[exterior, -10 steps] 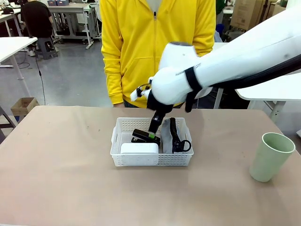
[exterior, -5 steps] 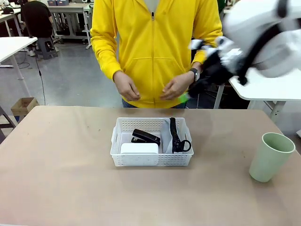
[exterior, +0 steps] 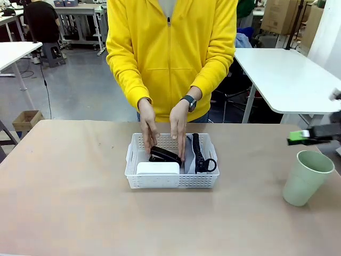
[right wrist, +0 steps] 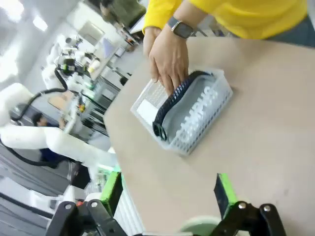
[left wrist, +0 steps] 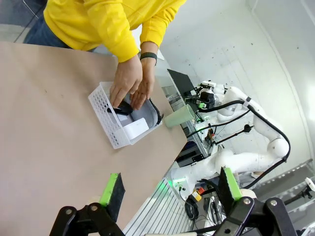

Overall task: Efficiently arrange items inside the basket to fit them all.
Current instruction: Pick up the Stapler and place it inside the Organizing basket.

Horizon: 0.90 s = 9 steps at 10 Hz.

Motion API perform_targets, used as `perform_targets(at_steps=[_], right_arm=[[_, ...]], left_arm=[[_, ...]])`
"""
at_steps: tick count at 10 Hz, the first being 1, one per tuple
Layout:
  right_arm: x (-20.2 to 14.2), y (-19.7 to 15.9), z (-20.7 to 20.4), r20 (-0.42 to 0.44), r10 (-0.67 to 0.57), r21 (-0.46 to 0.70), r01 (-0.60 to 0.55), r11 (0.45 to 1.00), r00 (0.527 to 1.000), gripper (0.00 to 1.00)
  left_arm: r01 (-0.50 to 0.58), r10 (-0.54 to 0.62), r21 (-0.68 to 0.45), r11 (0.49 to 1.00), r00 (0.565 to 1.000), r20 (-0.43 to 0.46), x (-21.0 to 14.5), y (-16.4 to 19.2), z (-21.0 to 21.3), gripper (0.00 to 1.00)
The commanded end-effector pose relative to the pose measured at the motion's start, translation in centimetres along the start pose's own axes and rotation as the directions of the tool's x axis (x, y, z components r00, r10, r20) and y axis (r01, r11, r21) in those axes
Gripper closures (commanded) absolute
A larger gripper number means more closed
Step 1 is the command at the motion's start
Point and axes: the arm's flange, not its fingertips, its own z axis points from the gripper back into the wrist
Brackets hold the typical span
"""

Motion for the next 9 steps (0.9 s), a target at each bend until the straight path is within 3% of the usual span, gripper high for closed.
perform_targets(at_steps=[1,4,5,9], right_arm=[[1.3,-3.0,1.7,0.016,-0.094,0.022,0.094,0.995,0.995,0.0],[0.8,-6.2,1.6,0.029,-0.087,0.03,0.086,0.996,0.996,0.0],[-0.5,-4.5,2.6,0.027,-0.11,0.025,0.109,0.994,0.994,0.0],[-0.5,-4.5,2.6,0.027,-0.11,0.025,0.109,0.994,0.994,0.0]], left_arm=[[0.0,0.001,-0.018,1.0,1.0,0.016,0.1,-0.4,-0.1,0.0],[0.0,0.001,-0.018,1.0,1.0,0.016,0.1,-0.4,-0.1,0.0],[0.0,0.001,-0.018,1.0,1.0,0.016,0.1,-0.4,-0.1,0.0],[0.0,0.001,-0.018,1.0,1.0,0.016,0.1,-0.4,-0.1,0.0]])
